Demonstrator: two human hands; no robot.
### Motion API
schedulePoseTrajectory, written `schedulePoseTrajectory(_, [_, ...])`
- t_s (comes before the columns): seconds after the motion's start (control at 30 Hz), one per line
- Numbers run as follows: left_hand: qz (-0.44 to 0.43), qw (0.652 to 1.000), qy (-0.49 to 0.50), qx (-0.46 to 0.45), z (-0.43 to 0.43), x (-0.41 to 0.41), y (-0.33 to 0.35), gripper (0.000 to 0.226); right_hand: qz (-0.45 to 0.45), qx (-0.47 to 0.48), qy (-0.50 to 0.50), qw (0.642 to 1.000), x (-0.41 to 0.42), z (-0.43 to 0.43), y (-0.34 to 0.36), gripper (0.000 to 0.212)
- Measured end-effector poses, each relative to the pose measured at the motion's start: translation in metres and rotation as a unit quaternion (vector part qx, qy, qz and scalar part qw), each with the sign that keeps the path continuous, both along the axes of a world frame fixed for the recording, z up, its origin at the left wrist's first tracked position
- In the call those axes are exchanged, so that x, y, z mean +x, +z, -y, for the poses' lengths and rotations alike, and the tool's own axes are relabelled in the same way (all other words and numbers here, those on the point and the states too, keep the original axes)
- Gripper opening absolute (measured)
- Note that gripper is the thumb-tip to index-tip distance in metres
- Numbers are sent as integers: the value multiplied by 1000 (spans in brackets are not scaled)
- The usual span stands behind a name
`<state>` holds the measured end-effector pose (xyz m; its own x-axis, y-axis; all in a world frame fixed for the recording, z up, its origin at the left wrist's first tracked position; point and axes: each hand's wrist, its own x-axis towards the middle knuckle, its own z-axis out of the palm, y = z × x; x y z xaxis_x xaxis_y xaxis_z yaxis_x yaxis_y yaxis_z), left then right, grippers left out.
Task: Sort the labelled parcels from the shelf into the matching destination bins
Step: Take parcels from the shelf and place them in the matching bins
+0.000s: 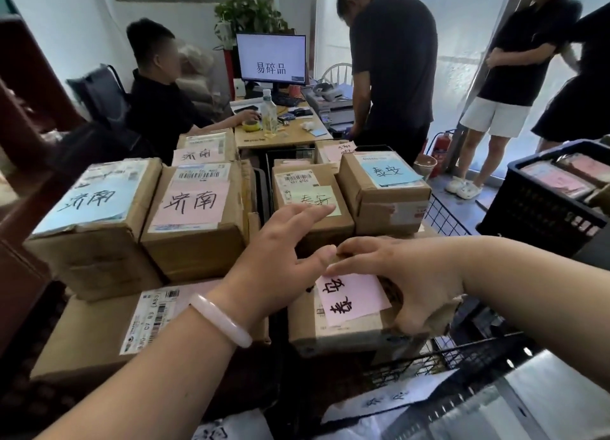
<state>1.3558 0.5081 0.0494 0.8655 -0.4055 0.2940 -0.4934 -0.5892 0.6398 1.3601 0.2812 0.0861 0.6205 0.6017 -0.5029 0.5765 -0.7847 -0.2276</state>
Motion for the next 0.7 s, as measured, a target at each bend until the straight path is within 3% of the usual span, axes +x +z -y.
schedulePoseTrajectory(0.13, [-5, 1000, -5, 4, 1, -1, 1, 56, -47, -1, 20, 999, 5, -1, 1, 101])
schedulePoseTrajectory(0.37, [-9, 1000, -10, -5, 5, 2, -6, 53, -24, -48, 42, 998, 9, -10, -44, 103])
schedulePoseTrajectory(0.7, [-15, 999, -31, -10, 12, 1, -15, 52, 124, -33, 98, 987, -1, 7, -92, 94])
